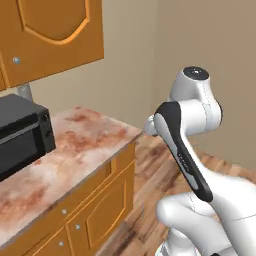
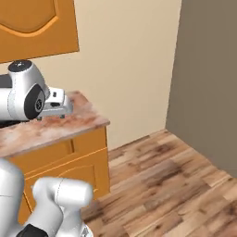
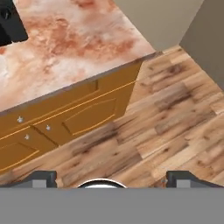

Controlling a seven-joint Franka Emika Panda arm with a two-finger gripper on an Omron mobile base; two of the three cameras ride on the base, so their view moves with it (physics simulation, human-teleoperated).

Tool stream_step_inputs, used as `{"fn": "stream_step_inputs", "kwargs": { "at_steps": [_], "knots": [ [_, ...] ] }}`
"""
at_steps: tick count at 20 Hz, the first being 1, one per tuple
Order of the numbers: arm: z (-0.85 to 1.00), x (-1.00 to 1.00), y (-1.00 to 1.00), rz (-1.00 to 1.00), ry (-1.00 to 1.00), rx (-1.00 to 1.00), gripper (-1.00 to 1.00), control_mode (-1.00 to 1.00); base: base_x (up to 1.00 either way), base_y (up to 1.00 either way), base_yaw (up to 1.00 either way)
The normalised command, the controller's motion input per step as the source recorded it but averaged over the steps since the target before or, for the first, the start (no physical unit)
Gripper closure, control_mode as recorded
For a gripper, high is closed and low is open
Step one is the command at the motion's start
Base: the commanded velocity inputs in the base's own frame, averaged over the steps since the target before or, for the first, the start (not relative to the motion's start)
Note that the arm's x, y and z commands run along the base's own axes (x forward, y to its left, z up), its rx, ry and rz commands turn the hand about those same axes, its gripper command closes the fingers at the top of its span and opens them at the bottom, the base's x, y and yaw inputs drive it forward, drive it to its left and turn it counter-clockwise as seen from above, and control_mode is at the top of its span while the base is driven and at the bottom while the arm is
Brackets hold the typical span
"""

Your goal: Navigate to the stove.

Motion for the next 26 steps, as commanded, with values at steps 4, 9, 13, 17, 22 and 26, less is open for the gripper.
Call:
{"fn": "stream_step_inputs", "kwargs": {
  "at_steps": [4, 9, 13, 17, 22, 26],
  "knots": [
    [0.00, 0.00, 0.00, 0.00, 0.00, 0.00, -1.00, 1.00, -0.09, 0.08, -1.00],
    [0.00, 0.00, 0.00, 0.00, 0.00, 0.00, -1.00, 1.00, -0.04, 0.04, -1.00],
    [0.00, 0.00, 0.00, 0.00, 0.00, 0.00, -1.00, 1.00, -0.19, 0.03, -0.99],
    [0.00, 0.00, 0.00, 0.00, 0.00, 0.00, -1.00, 1.00, -0.39, 0.00, -0.95],
    [0.00, 0.00, 0.00, 0.00, 0.00, 0.00, -1.00, 1.00, -0.42, 0.00, -0.93],
    [0.00, 0.00, 0.00, 0.00, 0.00, 0.00, -1.00, 1.00, -0.38, 0.00, -0.94]
  ]
}}
